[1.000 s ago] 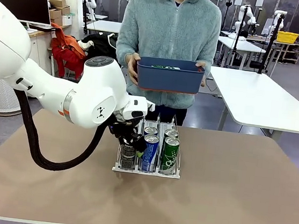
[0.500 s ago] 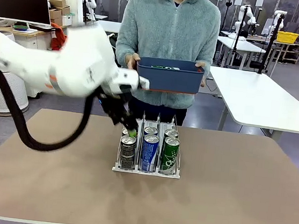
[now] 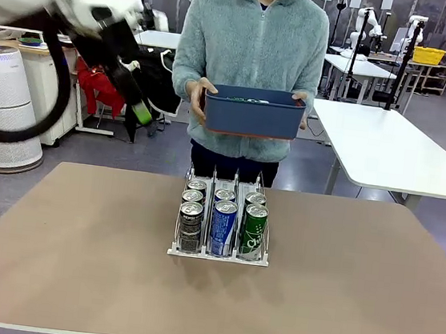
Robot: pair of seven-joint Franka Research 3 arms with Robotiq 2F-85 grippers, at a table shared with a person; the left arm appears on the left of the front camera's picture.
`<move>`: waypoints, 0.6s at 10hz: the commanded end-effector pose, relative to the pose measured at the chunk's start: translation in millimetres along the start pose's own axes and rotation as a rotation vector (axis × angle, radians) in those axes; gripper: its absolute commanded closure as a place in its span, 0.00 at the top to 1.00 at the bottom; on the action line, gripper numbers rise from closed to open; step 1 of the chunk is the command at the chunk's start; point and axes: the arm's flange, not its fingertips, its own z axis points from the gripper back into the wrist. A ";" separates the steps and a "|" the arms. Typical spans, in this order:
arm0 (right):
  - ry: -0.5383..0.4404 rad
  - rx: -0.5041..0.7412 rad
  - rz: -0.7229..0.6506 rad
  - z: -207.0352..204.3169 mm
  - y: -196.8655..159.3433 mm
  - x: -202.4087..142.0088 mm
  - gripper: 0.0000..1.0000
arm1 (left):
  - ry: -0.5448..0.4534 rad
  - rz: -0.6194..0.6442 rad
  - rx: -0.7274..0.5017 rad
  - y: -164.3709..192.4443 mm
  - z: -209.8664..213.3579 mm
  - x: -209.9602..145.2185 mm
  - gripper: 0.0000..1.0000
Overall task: Fill the beverage cans into the dispenser.
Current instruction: Pick up the Sprite handed by the human.
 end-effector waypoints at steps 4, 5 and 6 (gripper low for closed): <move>0.003 0.003 0.001 -1.2 1.2 -1.0 1.00 | -0.161 -0.035 0.117 -38.2 106.4 2.6 1.00; 0.003 0.003 0.001 -1.2 1.2 -1.0 1.00 | -0.158 -0.031 0.162 -49.4 116.0 6.8 1.00; 0.003 0.003 0.001 -1.2 1.2 -1.0 1.00 | -0.145 -0.013 0.187 -54.9 124.0 10.8 1.00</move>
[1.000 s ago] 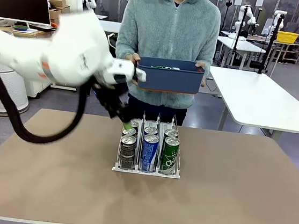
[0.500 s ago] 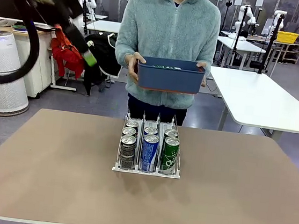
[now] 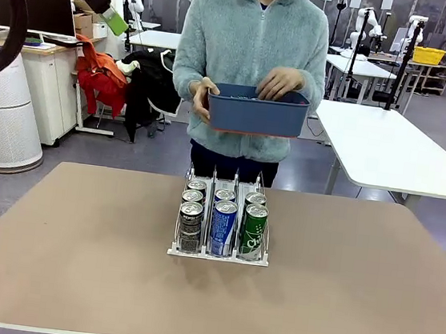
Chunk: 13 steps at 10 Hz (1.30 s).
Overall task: Fill the beverage cans into the dispenser.
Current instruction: Pick up the Sprite handed by the human.
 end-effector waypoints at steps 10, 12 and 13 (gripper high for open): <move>0.002 0.003 0.001 -1.1 1.4 -1.0 1.00 | 0.005 0.010 0.031 -5.3 5.0 4.1 1.00; 0.002 0.003 0.001 -1.1 1.4 -1.0 1.00 | 0.015 0.028 0.045 -3.8 16.0 10.5 1.00; 0.002 0.003 0.001 -1.1 1.4 -1.0 1.00 | 0.020 0.027 0.045 -6.2 26.4 14.3 1.00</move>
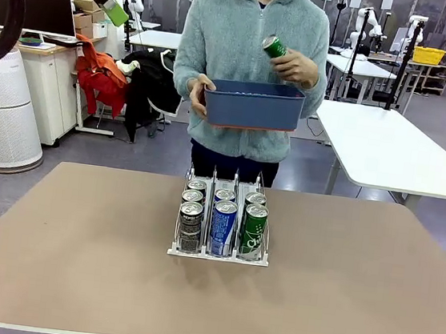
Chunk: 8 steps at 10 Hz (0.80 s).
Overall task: Fill the beverage cans into the dispenser.
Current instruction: Pick up the Sprite handed by the human.
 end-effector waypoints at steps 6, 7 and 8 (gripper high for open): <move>0.002 0.003 0.001 -1.0 1.4 -1.0 1.00 | -0.001 0.000 0.018 -4.4 27.0 12.6 1.00; 0.002 0.003 0.001 -1.0 1.4 -1.0 1.00 | -0.001 0.000 0.018 -4.4 27.0 12.6 1.00; 0.002 0.003 0.001 -1.0 1.4 -1.0 1.00 | -0.001 0.000 0.018 -4.4 27.0 12.6 1.00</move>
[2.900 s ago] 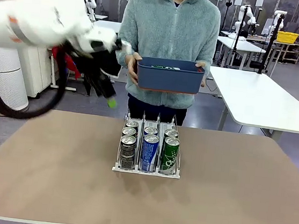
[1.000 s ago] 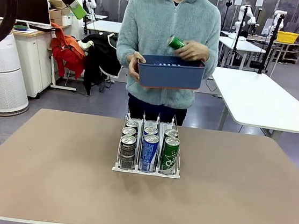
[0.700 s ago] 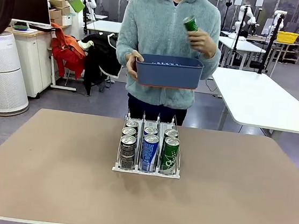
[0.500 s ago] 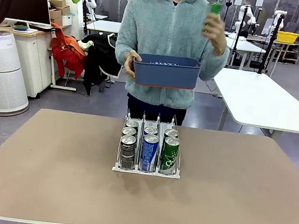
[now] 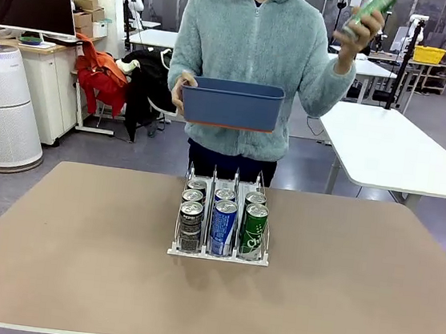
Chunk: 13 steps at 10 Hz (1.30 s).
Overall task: Fill the beverage cans into the dispenser.
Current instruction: Pick up the Sprite handed by the human.
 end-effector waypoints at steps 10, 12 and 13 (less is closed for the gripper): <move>0.002 0.003 0.001 -1.1 1.4 -1.0 1.00 | 0.002 0.003 -0.002 0.2 -1.4 -1.8 1.00; 0.002 0.003 0.001 -1.1 1.4 -1.0 1.00 | 0.002 0.003 -0.002 0.2 -1.4 -1.8 1.00; 0.002 0.003 0.001 -1.1 1.4 -1.0 1.00 | 0.002 0.003 -0.002 0.2 -1.4 -1.8 1.00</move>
